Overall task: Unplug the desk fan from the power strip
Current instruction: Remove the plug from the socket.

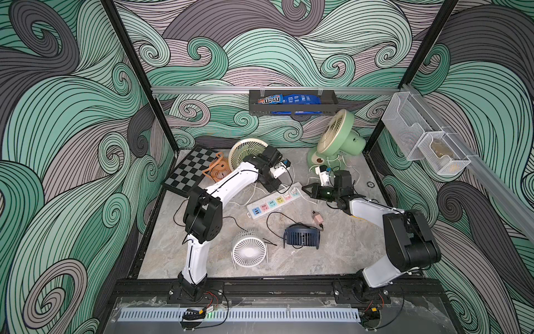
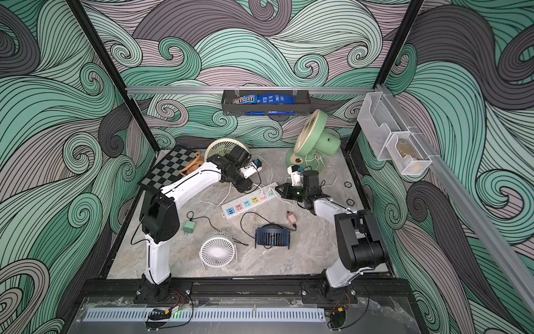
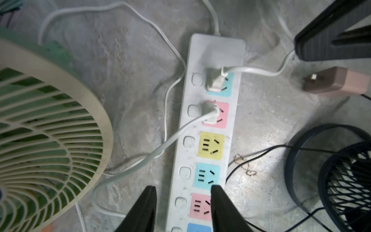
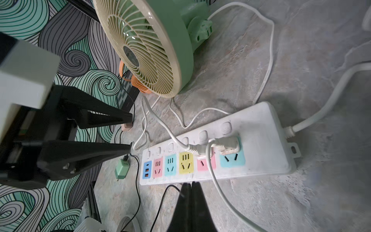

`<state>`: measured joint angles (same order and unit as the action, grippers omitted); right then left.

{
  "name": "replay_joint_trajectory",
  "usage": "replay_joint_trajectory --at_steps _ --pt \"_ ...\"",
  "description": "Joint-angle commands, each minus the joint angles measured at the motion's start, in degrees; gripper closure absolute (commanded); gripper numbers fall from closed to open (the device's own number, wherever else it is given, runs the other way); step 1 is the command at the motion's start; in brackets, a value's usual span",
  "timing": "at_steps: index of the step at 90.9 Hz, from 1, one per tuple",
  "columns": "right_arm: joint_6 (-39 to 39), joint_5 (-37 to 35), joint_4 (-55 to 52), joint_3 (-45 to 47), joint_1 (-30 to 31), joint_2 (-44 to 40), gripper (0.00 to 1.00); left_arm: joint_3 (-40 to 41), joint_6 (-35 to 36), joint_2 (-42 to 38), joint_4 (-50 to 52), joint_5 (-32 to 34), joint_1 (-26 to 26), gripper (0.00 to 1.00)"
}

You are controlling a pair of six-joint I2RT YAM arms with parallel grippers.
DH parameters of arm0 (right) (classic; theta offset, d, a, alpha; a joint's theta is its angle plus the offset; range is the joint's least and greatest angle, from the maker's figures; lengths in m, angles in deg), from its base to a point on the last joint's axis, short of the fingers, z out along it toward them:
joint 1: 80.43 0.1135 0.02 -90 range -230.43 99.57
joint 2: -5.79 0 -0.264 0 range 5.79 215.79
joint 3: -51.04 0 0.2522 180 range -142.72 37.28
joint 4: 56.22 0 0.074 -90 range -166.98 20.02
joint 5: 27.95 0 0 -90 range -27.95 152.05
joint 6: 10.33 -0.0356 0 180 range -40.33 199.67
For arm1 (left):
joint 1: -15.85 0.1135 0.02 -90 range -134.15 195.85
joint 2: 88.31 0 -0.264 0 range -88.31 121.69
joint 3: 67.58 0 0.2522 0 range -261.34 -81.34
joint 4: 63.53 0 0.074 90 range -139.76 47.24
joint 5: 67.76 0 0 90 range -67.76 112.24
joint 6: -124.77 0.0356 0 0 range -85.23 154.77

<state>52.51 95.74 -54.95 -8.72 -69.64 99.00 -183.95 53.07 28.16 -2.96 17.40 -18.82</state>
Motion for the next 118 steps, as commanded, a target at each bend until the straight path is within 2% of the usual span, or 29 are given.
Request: replay_joint_trajectory --at_steps 1,30,97,118 --pt "0.9 0.6 2.6 -0.3 1.5 2.7 1.00 0.9 -0.9 0.1 -4.9 0.6 -0.1 0.53" --pt "2.9 -5.2 2.1 -1.4 4.7 7.3 1.00 0.0 -0.5 2.6 -5.2 -1.2 -0.5 0.52" --pt "-3.2 -10.0 5.0 -0.9 6.5 12.4 1.00 -6.5 -0.6 9.9 -3.5 -2.4 -3.8 0.50" --pt "-3.7 -10.1 5.4 0.0 6.6 12.4 1.00 -9.6 -1.7 12.6 -2.3 -2.1 -5.1 0.54"
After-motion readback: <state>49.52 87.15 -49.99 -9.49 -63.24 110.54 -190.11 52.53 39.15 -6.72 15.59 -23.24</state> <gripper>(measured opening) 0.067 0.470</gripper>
